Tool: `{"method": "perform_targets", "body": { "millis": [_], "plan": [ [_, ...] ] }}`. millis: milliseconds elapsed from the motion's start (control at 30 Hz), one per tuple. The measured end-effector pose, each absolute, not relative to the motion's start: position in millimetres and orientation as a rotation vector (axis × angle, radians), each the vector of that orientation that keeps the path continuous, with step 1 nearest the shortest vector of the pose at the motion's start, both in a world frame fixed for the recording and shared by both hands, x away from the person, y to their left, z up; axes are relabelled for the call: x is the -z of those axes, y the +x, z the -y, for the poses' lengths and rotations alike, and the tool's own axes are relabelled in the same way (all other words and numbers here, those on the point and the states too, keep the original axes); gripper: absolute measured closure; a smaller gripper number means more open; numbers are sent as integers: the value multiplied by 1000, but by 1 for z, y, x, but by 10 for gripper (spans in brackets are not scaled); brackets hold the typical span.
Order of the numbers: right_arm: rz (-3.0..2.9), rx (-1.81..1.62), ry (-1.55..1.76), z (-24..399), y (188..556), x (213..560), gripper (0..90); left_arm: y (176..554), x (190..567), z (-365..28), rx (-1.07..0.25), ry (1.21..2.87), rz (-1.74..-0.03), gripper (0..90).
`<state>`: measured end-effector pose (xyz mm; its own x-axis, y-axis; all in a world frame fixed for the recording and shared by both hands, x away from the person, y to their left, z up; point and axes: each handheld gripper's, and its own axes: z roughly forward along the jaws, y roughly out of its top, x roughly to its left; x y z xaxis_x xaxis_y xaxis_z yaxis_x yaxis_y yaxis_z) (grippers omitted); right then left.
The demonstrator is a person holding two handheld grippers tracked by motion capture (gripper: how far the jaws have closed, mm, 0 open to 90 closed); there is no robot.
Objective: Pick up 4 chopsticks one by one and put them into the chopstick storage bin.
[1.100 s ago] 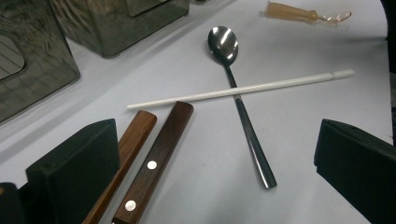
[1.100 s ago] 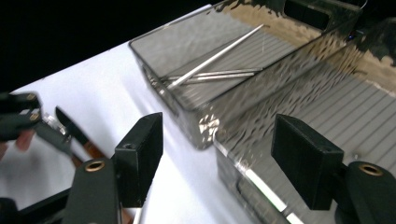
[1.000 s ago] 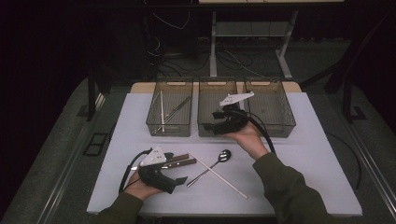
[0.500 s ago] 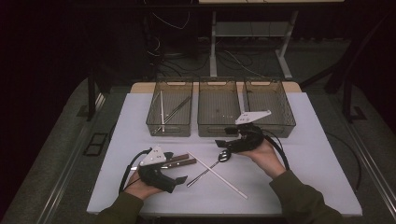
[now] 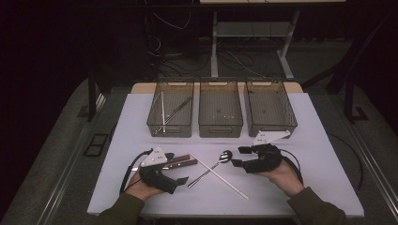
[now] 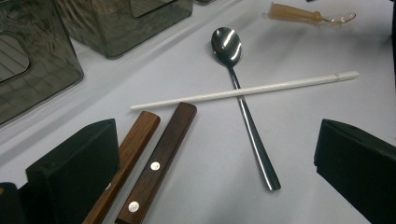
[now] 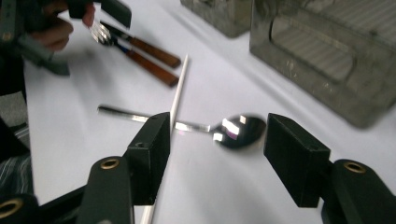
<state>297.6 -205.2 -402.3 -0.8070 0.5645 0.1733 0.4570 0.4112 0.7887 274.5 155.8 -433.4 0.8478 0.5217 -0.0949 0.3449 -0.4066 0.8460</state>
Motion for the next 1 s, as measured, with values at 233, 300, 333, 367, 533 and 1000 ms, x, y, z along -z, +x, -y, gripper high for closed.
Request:
{"method": "perform_targets", "body": {
  "millis": [233,300,333,367,533,1000],
  "plan": [
    [-2570,-1314,916,221,276,412,474,274,433,-155,-230,2039,-637,0],
    [-2592,-1297,909,222,270,416,493,274,433,-155,-230,2042,-637,0],
    [-2601,-1290,904,222,268,417,507,274,433,-155,-230,2041,-639,0],
    [-2609,-1284,905,222,266,419,517,274,433,-155,-231,2042,-638,0],
    [-2665,-1256,871,215,256,427,581,274,433,-155,-234,2046,-631,0],
    [-2788,-1176,776,192,250,441,742,273,433,-154,-236,2053,-620,0]
  ]
}}
